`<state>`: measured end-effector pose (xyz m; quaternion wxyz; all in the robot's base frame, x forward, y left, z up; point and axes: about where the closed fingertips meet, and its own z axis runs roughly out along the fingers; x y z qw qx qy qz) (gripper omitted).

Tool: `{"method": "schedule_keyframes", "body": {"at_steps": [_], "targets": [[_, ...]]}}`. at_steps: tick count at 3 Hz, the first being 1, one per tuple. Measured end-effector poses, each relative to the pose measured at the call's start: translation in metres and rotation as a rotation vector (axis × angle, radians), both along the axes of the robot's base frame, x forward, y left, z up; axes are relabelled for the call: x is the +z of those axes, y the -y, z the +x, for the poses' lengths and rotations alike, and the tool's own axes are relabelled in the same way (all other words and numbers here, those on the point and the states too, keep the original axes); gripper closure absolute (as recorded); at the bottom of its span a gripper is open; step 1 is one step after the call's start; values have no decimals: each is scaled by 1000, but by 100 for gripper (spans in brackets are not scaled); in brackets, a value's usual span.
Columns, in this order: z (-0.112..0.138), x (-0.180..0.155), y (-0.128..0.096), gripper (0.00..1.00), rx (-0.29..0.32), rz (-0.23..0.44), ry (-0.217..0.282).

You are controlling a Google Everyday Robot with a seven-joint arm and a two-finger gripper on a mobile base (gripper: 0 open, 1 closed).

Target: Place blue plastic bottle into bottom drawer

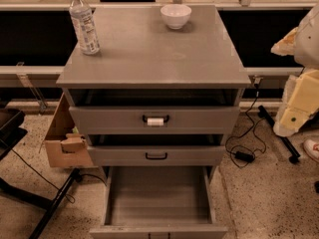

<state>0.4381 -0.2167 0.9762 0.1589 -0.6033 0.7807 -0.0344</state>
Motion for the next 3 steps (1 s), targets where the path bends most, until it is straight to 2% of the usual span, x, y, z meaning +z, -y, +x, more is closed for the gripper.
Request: {"method": "schedule_keyframes", "body": {"at_steps": [1,2,3], "targets": [[1,-1,-1,0,1,6,2],[21,-15,-14,0,14,103,39],[66,-41,-49,0,59,296,88]]}}
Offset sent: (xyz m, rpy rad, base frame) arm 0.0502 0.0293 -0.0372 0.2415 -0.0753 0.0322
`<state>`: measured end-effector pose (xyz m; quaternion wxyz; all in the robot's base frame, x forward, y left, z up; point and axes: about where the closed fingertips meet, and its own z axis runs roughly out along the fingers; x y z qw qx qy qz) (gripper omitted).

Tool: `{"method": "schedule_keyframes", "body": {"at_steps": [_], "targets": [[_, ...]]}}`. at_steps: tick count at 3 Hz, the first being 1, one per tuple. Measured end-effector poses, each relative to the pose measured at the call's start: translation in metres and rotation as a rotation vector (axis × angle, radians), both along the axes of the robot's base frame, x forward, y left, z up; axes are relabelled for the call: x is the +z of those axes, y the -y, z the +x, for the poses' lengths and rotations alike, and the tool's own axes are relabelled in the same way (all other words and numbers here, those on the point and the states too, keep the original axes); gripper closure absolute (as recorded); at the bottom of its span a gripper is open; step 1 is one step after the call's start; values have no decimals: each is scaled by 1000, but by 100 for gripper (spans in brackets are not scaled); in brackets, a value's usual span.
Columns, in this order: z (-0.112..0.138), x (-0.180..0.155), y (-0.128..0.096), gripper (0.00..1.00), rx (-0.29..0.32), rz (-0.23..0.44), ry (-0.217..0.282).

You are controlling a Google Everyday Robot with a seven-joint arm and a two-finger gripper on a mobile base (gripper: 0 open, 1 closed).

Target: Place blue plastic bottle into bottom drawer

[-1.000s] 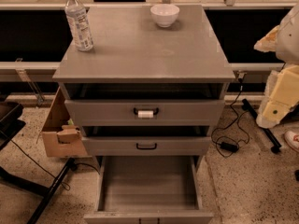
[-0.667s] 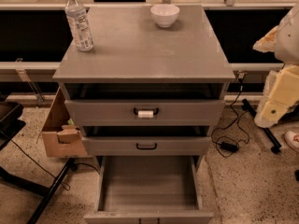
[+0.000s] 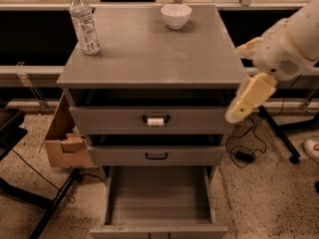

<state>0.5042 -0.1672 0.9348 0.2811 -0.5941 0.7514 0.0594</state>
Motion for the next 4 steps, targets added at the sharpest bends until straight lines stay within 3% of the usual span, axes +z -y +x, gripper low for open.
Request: {"method": "schedule_keyframes", "body": {"at_steps": [1,2,3,4], "targets": [[69,0,-47,0,40,217,105],[128,13,-82,0,67,380,211],[159,17,-103,0,57,487,246],[163,16,-104,0,53,498,248]]}}
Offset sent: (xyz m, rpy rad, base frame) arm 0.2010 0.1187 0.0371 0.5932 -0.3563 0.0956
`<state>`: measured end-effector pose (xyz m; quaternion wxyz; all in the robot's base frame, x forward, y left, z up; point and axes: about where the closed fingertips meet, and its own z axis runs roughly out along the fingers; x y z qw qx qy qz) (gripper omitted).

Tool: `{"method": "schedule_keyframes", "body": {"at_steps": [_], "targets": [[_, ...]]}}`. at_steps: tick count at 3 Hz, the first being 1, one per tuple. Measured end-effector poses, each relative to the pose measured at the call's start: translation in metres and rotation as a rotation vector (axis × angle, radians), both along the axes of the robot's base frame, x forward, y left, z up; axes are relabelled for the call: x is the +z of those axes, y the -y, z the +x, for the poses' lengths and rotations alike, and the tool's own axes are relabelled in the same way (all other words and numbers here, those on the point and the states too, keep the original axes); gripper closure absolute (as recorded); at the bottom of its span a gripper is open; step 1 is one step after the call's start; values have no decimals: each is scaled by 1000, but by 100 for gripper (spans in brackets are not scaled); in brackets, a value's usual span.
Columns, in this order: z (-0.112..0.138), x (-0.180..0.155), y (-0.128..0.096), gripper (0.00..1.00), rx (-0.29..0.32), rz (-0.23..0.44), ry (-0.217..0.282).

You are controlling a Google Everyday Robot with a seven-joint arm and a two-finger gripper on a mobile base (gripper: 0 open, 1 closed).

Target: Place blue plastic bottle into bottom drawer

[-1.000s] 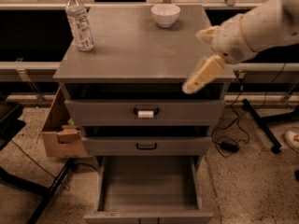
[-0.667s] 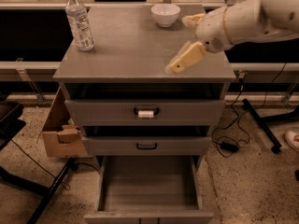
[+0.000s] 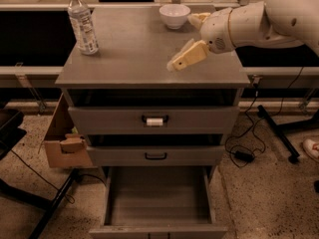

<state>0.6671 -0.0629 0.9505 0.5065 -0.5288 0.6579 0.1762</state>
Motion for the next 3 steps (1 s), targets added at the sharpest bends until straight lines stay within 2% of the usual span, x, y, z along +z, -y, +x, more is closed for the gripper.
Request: {"method": "schedule_keyframes", "body": {"at_steps": [1,2,3], "targets": [[2,-3,-5,0,1,8,0],[30,-16,-39,0,22,77,15],[79,-36,-80,0,11,186,12]]}}
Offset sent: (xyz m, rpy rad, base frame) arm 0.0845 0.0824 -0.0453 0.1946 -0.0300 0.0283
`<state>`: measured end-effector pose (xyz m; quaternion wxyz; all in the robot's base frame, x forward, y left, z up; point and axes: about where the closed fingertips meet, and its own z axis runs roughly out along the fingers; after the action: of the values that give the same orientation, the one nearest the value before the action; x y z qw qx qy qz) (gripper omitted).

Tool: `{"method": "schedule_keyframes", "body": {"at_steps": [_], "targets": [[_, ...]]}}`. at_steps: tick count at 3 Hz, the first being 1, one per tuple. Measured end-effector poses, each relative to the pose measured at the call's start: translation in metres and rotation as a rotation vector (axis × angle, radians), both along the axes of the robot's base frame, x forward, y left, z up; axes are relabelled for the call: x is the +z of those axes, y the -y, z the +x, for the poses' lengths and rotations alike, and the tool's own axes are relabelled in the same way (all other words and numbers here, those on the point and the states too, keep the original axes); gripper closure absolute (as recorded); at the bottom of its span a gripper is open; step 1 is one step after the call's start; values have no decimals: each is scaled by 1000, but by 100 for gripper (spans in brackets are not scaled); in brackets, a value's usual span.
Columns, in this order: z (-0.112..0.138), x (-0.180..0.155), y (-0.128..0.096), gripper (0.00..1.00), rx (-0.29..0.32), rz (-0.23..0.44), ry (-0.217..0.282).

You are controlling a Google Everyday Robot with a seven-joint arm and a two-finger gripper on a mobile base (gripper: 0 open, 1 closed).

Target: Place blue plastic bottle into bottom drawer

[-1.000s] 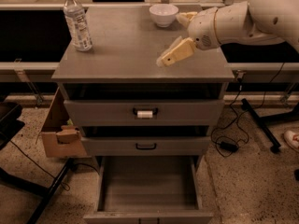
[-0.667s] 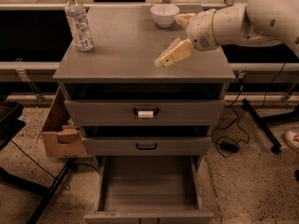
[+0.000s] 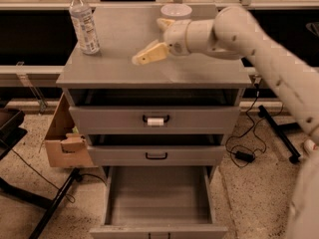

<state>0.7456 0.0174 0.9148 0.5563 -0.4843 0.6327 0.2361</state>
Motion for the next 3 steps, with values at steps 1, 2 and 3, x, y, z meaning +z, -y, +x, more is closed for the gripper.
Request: {"method": "schedule_keyframes", "body": {"at_steps": [1,2,3], "targets": [[44,-12,-35,0,-10,86,-10],[75,-5,-68,0,-18,128,-15],[92,2,-99,0,-11,133,-33]]}}
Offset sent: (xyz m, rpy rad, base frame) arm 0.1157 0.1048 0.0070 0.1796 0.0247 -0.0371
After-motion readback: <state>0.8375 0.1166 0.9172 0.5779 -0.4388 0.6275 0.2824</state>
